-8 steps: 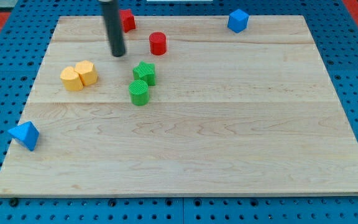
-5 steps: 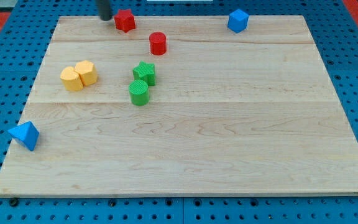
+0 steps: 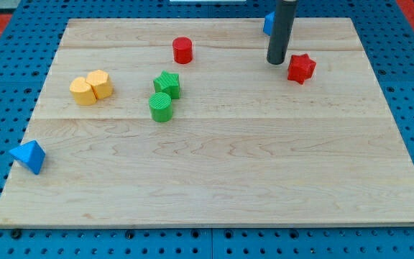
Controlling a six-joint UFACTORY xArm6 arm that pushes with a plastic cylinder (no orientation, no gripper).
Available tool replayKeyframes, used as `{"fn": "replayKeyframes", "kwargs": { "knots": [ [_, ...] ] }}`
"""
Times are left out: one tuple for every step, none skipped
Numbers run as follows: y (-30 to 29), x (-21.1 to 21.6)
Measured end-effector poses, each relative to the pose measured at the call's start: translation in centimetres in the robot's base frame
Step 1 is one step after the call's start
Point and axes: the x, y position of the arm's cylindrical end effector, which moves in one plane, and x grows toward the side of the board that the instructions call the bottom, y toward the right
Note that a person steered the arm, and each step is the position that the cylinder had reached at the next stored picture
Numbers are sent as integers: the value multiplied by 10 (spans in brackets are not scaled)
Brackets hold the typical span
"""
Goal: Place the red blocks horizontal to each other at the center right
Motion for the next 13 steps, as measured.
{"fn": "replayKeyframes", "kwargs": {
  "knots": [
    [77,44],
    [28,41],
    [-15,-16],
    [-111,-14],
    [-188,-9],
    [-217,25],
    [-295,-20],
    [-235,-50],
    [-103,-12],
    [-58,11],
    [-105,-28],
    [-63,-36],
    [18,0]
  ]
}}
